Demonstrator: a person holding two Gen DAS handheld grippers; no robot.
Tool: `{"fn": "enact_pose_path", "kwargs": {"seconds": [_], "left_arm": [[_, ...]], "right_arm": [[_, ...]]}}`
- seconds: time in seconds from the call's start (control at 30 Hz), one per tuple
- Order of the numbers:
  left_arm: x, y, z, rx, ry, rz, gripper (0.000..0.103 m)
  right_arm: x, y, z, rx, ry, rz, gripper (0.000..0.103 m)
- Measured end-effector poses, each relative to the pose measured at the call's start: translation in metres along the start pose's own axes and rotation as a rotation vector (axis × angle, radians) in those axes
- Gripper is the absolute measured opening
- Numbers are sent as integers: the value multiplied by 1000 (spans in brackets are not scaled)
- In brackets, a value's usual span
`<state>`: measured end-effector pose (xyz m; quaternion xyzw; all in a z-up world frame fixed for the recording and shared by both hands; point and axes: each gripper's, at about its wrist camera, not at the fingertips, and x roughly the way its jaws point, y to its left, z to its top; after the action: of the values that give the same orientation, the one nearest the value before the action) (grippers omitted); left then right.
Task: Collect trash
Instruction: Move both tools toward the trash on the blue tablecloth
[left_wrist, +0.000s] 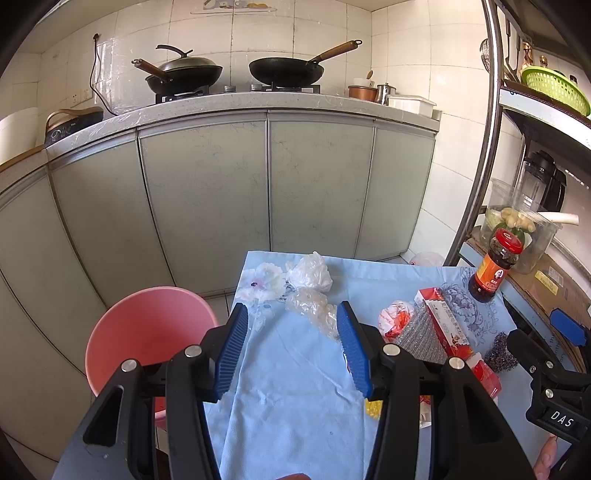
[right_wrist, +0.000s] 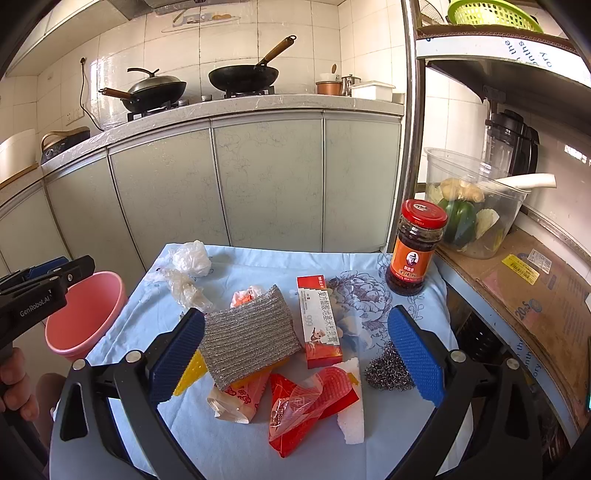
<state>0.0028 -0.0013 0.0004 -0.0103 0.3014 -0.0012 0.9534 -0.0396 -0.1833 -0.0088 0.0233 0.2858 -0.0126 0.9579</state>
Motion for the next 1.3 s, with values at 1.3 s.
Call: {"fn": "enact_pose_path", "kwargs": {"seconds": [1.3], "left_arm": [[15, -2, -15, 17, 34, -63, 50]], "right_arm": [[-25, -11, 5, 66, -149, -45, 100]]}}
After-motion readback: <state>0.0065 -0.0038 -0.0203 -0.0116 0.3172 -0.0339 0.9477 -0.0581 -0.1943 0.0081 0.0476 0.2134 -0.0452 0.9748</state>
